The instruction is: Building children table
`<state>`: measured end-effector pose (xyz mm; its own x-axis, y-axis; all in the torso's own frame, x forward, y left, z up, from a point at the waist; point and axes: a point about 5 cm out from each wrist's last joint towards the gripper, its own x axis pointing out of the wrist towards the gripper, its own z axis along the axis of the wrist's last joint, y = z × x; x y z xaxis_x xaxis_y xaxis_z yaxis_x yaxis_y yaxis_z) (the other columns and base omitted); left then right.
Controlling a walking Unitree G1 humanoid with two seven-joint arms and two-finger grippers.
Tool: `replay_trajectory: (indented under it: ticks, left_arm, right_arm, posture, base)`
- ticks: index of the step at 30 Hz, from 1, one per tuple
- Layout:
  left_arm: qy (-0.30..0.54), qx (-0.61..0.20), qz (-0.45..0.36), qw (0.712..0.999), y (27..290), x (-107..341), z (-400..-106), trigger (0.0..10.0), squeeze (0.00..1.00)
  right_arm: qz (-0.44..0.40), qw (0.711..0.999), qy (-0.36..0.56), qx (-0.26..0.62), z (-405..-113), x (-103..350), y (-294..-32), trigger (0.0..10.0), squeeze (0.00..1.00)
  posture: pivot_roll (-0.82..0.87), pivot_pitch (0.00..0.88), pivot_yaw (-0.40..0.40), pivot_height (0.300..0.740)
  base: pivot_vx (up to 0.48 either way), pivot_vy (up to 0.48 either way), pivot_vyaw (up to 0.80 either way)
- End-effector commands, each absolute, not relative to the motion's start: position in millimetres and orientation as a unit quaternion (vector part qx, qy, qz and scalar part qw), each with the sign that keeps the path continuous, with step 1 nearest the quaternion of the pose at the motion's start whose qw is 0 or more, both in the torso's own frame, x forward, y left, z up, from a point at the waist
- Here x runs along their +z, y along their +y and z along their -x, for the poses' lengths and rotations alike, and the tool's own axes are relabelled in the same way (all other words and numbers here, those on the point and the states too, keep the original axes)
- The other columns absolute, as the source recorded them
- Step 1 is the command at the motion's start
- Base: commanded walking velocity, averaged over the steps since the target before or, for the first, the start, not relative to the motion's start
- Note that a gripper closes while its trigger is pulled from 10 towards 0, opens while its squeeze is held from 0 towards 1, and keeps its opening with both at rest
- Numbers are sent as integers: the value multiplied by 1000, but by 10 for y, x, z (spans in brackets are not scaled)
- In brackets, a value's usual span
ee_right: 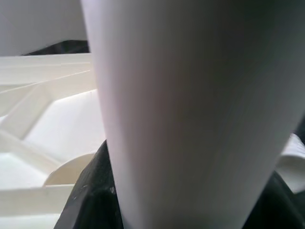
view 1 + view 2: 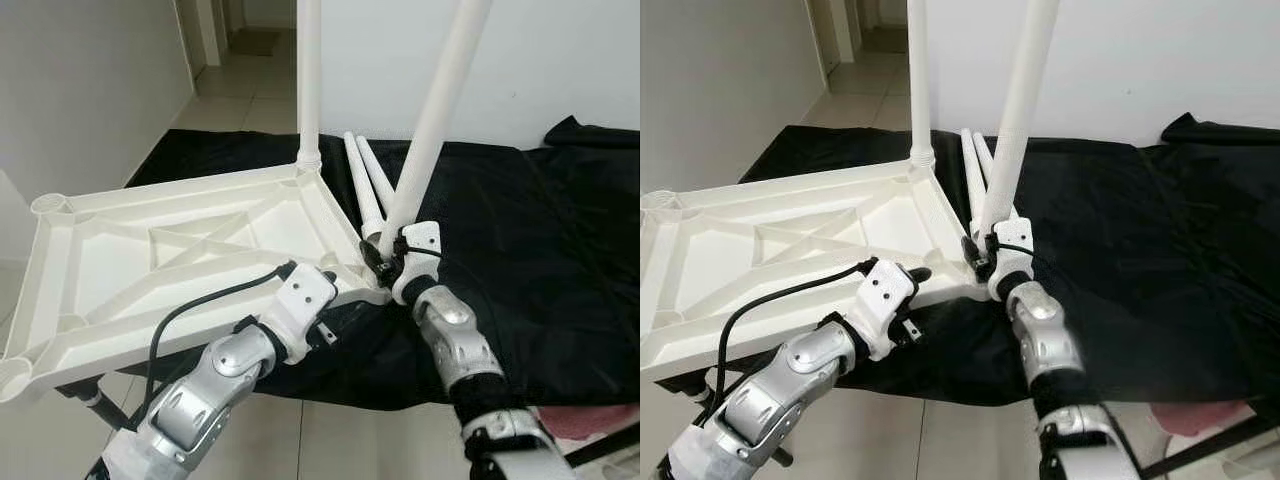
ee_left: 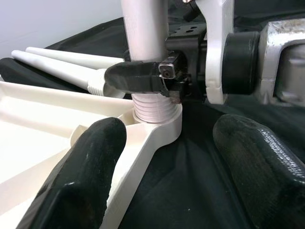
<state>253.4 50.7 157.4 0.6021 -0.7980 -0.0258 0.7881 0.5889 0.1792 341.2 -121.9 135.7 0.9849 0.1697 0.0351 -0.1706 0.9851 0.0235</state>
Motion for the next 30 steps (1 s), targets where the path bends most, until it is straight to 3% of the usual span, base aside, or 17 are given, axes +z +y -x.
replay_trajectory:
  ticks: [1,3,10,17,18,19,26,27,30]
  left_arm:
    - [-19,-492,-93,865,485,1526,-2487,10000,0]
    - [-19,-492,-93,865,484,1527,-2488,10000,0]
    - [-19,-491,-93,866,488,1521,-2484,10000,0]
    - [-19,-493,-95,864,478,1517,-2480,10000,0]
    - [-19,-493,-95,864,478,1517,-2485,10000,0]
    - [-20,-493,-96,864,478,1518,-2488,10000,0]
    - [-19,-495,-97,863,480,1508,-2481,10000,0]
    - [-18,-496,-98,863,481,1506,-2484,10000,0]
    - [-19,-496,-98,863,481,1506,-2486,10000,0]
  right_arm:
    - [-34,999,33,9,-3283,1179,-1219,10000,0]
    - [-35,999,28,-18,-3215,1189,-1170,10000,0]
    - [-39,999,25,9,-3047,1190,-901,10000,0]
    - [-36,999,21,-5,-3021,1227,-941,10000,0]
    - [-39,999,16,-8,-3012,1252,-951,10000,380]
    - [-47,999,8,-4,-3003,1283,-953,10000,1000]
    - [-49,998,-35,11,-2982,1399,-1045,10000,1000]
    - [-49,997,-37,41,-3026,1417,-1122,10000,0]
    - [-49,995,-43,70,-3058,1441,-1176,10000,0]
  posture:
    - [29,17,5,740]
    - [29,17,5,740]
    - [36,12,-3,740]
    - [33,3,-3,740]
    - [33,0,-3,740]
    - [33,0,-3,740]
    - [30,0,1,740]
    - [25,0,4,740]
    - [25,0,4,740]
  base:
    - [0,0,0]
    - [0,0,0]
    - [0,0,0]
    - [0,0,0]
    - [0,0,0]
    - [0,0,0]
    - [0,0,0]
    - [0,0,0]
    - [0,0,0]
